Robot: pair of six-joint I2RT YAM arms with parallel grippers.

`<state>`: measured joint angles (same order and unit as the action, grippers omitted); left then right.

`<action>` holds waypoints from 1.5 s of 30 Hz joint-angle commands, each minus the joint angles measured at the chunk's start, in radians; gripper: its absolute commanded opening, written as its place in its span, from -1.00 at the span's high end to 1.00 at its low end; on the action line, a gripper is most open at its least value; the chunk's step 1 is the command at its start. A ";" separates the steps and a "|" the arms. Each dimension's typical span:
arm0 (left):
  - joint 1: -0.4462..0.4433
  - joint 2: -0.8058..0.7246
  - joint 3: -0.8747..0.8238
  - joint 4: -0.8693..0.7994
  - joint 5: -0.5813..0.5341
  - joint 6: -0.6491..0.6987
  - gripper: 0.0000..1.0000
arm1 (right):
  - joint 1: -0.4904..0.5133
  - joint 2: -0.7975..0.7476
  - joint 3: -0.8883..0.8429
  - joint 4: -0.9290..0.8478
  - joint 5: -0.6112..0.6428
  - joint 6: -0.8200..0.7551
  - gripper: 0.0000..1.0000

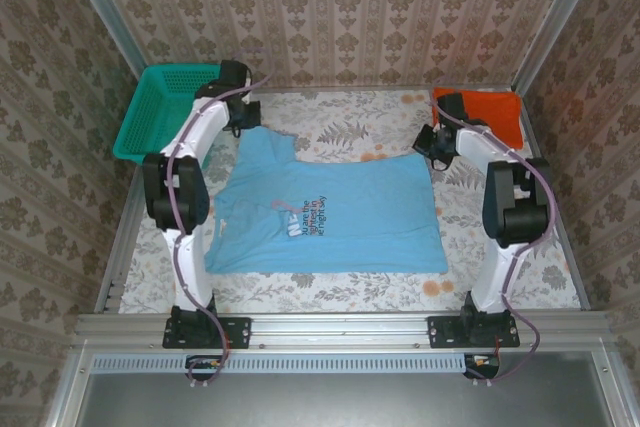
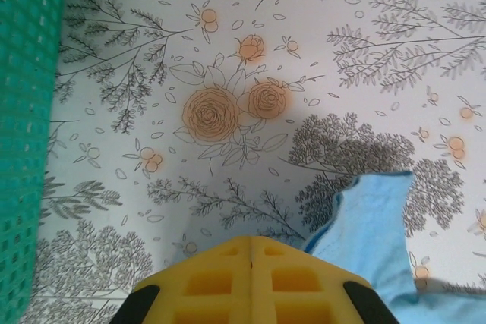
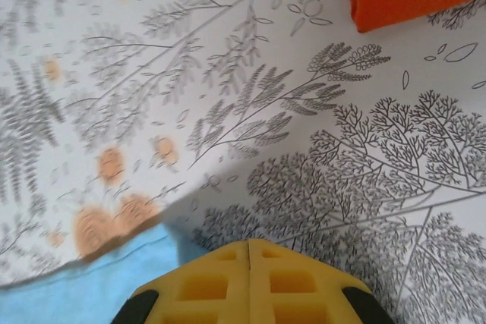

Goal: Fold and stack the t-shirts

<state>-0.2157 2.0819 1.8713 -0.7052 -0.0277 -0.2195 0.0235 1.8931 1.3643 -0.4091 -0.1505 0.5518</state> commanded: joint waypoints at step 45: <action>-0.099 -0.944 -0.872 -0.055 -0.322 -0.197 0.03 | -0.233 -0.496 -0.679 0.221 -0.156 0.190 0.20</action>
<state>-0.3244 1.1130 0.9375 -0.7784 -0.3611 -0.4156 -0.2161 1.4296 0.6811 -0.2237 -0.2863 0.6838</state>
